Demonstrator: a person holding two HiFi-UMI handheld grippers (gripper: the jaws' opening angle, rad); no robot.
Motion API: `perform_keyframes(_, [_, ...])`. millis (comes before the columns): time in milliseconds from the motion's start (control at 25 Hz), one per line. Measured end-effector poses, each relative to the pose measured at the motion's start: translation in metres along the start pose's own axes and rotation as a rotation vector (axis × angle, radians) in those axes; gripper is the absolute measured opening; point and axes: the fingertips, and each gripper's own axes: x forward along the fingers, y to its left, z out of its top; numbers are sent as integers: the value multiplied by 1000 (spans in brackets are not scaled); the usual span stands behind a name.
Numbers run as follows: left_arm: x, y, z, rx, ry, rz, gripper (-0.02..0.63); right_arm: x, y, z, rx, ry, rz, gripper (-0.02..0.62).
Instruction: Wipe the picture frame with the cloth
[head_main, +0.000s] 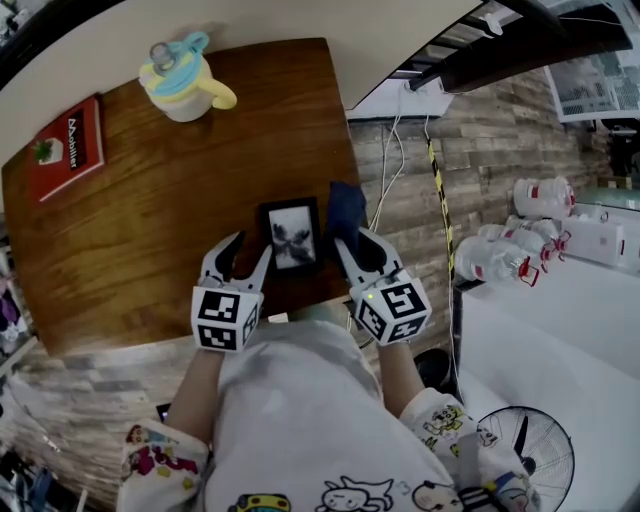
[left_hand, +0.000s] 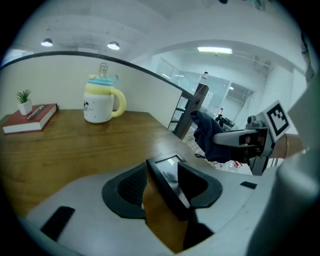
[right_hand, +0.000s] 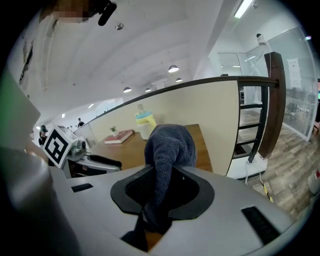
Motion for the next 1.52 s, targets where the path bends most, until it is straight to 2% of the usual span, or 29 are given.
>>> perform_keyframes(440, [30,-13,-44,-37,96,-22,175,-2,-6,-20,21,23,1,69])
perform_keyframes(560, [34,-14,-52,-41,114,-22,147,-5,-8,-25,30,27,-5,71])
perform_keyframes(800, [37,-16,-58,-13,136,-8,109,-9,-12,-31,46,28,-20,69])
perform_keyframes(1080, [39,-16,-59,-10,141,4,103,-3,-9,-30,32,34,2,71])
perform_keyframes(1320, [40,-17,-58,-57,145,20,94,27,11,-13,-74,47,108,69])
perform_keyframes(1520, [40,-16,-56,-64,142,32,92,64,40,-5,-261,106,247,69])
